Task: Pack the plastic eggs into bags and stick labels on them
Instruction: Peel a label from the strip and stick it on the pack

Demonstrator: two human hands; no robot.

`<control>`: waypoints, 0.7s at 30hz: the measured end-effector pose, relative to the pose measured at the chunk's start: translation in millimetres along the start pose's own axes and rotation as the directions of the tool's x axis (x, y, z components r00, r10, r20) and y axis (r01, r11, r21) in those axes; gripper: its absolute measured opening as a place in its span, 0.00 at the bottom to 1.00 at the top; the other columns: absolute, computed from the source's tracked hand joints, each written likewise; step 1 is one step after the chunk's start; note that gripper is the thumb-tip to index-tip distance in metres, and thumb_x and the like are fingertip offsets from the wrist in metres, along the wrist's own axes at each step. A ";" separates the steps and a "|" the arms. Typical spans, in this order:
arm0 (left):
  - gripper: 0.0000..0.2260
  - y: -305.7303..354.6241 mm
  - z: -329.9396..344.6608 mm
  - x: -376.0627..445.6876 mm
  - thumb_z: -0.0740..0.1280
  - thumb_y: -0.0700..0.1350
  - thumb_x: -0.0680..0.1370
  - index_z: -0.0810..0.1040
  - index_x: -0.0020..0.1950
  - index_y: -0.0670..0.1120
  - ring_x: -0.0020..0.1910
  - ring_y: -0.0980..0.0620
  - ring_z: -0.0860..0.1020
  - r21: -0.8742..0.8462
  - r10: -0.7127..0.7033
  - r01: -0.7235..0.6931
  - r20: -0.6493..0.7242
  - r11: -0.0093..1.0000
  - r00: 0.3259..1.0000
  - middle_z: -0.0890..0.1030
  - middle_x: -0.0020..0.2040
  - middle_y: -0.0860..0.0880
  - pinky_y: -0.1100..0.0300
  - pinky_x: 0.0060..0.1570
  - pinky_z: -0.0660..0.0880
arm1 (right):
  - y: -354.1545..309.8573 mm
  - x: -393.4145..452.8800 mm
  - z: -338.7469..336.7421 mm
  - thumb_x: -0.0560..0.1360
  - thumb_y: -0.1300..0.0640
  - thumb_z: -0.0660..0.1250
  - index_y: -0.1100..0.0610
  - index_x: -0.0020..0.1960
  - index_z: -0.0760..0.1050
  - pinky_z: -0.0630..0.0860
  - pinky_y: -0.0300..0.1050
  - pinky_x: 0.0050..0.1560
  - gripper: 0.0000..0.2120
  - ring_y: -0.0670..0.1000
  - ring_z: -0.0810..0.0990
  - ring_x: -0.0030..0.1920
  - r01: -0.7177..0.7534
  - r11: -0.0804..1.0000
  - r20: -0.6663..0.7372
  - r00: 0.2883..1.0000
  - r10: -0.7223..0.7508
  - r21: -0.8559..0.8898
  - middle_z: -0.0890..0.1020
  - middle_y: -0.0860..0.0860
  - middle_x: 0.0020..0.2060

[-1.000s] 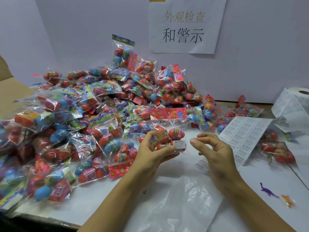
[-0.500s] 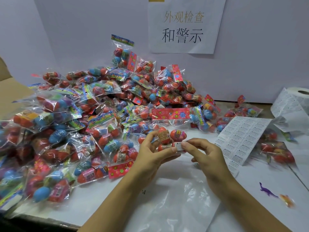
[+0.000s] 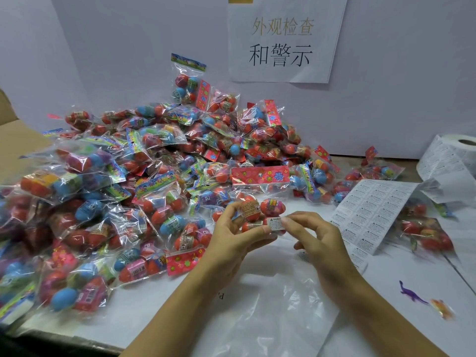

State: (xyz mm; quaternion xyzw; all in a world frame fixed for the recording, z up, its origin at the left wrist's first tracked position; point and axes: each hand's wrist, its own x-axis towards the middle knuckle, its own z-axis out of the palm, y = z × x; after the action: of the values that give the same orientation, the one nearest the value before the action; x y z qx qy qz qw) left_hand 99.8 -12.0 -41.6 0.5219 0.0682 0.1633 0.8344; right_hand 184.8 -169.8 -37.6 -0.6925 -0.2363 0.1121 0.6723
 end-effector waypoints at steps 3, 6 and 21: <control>0.26 0.9 -0.1 0.2 0.77 0.35 0.70 0.74 0.66 0.42 0.54 0.34 0.84 -0.012 -0.006 0.005 -0.014 1.000 1.000 0.83 0.59 0.36 0.49 0.54 0.82 | -0.7 -0.1 1.3 0.66 0.41 0.80 0.49 0.46 0.85 0.79 0.51 0.57 0.15 0.43 0.81 0.54 0.031 0.998 -0.016 0.999 -0.032 -0.047 0.82 0.39 0.50; 0.27 1.6 0.2 0.6 0.76 0.34 0.70 0.73 0.66 0.42 0.53 0.33 0.84 -0.030 -0.022 0.021 -0.026 0.999 0.999 0.83 0.59 0.35 0.48 0.53 0.82 | 1.6 1.4 -0.9 0.69 0.46 0.79 0.48 0.45 0.86 0.78 0.50 0.55 0.08 0.43 0.82 0.53 0.036 0.998 -0.014 0.999 -0.037 -0.046 0.82 0.38 0.51; 0.30 1.9 2.0 -1.2 0.80 0.35 0.68 0.74 0.67 0.43 0.57 0.35 0.84 -0.015 -0.042 0.042 -0.011 0.999 0.999 0.78 0.66 0.34 0.50 0.54 0.82 | 1.0 0.2 -0.3 0.62 0.42 0.75 0.50 0.44 0.85 0.74 0.28 0.42 0.16 0.37 0.80 0.53 0.089 0.994 -0.008 0.996 -0.090 -0.057 0.82 0.42 0.51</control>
State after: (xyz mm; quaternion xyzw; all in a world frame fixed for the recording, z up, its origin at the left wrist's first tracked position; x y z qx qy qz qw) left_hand 98.8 -13.4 -39.0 0.5132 0.0829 0.1492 0.8411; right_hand 185.3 -170.0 -38.6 -0.7005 -0.2666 0.0715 0.6581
